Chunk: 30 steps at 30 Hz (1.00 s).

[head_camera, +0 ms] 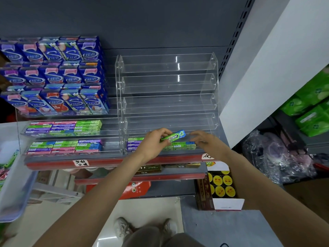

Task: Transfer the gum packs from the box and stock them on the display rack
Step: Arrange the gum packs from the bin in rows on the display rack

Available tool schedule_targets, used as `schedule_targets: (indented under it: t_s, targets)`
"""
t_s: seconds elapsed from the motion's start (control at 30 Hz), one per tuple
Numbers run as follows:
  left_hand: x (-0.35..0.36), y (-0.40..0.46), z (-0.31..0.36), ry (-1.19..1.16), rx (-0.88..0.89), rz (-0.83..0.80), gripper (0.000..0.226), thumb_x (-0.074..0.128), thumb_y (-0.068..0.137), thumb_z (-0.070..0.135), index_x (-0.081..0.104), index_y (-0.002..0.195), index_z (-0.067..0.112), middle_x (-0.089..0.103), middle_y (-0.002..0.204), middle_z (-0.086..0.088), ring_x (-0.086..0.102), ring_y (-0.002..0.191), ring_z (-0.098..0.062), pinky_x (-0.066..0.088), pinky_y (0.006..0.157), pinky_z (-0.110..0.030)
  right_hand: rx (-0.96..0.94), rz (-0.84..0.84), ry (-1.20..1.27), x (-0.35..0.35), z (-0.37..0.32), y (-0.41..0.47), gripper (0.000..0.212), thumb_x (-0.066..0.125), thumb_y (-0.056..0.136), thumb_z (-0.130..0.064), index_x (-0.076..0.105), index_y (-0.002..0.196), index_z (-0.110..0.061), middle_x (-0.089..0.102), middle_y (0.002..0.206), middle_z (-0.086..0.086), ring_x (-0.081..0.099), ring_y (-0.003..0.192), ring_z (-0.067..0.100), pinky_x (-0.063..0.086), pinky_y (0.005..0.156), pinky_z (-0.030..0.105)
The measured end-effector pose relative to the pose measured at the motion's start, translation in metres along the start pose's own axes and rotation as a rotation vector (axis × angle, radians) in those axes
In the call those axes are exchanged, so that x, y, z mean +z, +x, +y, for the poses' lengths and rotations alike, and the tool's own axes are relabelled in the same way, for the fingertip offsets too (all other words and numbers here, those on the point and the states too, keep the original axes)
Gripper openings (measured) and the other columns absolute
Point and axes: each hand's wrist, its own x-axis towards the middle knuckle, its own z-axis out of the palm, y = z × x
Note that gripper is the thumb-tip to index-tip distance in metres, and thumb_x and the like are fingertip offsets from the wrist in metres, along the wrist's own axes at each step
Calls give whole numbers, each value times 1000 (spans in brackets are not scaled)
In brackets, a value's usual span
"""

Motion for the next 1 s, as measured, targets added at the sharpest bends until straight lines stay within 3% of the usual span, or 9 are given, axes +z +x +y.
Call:
schedule_targets:
  t_s: [0.07, 0.2, 0.33, 0.6, 0.8, 0.9, 1.0]
  targets:
    - [4, 4, 6, -3, -1, 2, 24, 61, 90, 13, 61, 114, 16, 66, 113, -3, 59, 106, -15, 44, 96, -29, 5, 6, 51, -2, -2, -1, 34, 41, 99, -15, 45, 133, -21, 61, 119, 0, 60, 104, 19, 41, 66, 11]
    - [14, 15, 19, 61, 23, -12, 22, 60, 91, 11, 64, 112, 14, 67, 111, -3, 59, 105, -15, 42, 91, -24, 24, 33, 123, 0, -6, -2, 36, 47, 97, -33, 42, 131, -23, 66, 113, 6, 62, 102, 21, 46, 86, 32]
    - [23, 23, 26, 107, 46, 6, 20, 61, 90, 9, 65, 109, 15, 67, 108, -3, 61, 102, -16, 45, 89, -25, 30, 125, 136, 3, -3, 1, 21, 46, 97, -31, 44, 115, -20, 68, 102, 12, 66, 91, 29, 51, 79, 41]
    - [30, 16, 22, 351, 117, 97, 28, 55, 92, 5, 60, 117, 14, 61, 119, -4, 59, 104, -18, 50, 89, -34, 22, 241, 43, 10, 0, 6, 14, 51, 95, -18, 55, 100, -5, 68, 100, 15, 66, 88, 29, 50, 70, 34]
    - [25, 14, 11, 368, 180, 37, 37, 47, 95, 2, 56, 129, 14, 56, 128, -3, 48, 120, -16, 34, 104, -25, 4, 277, -104, 14, 6, 7, 19, 55, 94, -14, 63, 101, 2, 70, 93, 17, 59, 70, 22, 36, 51, 12]
    - [28, 14, 10, 359, 195, 75, 38, 47, 95, 0, 57, 129, 15, 58, 127, -3, 51, 119, -16, 36, 103, -24, 30, 296, -130, 13, 6, 9, 20, 54, 94, -13, 64, 98, 4, 69, 90, 18, 50, 62, 16, 36, 48, 13]
    - [32, 14, 9, 382, 235, 139, 41, 50, 93, -4, 59, 127, 16, 61, 123, -2, 52, 115, -17, 41, 98, -26, 33, 301, -127, 12, 3, 9, 19, 54, 94, -12, 64, 102, 2, 70, 92, 17, 62, 73, 25, 43, 57, 21]
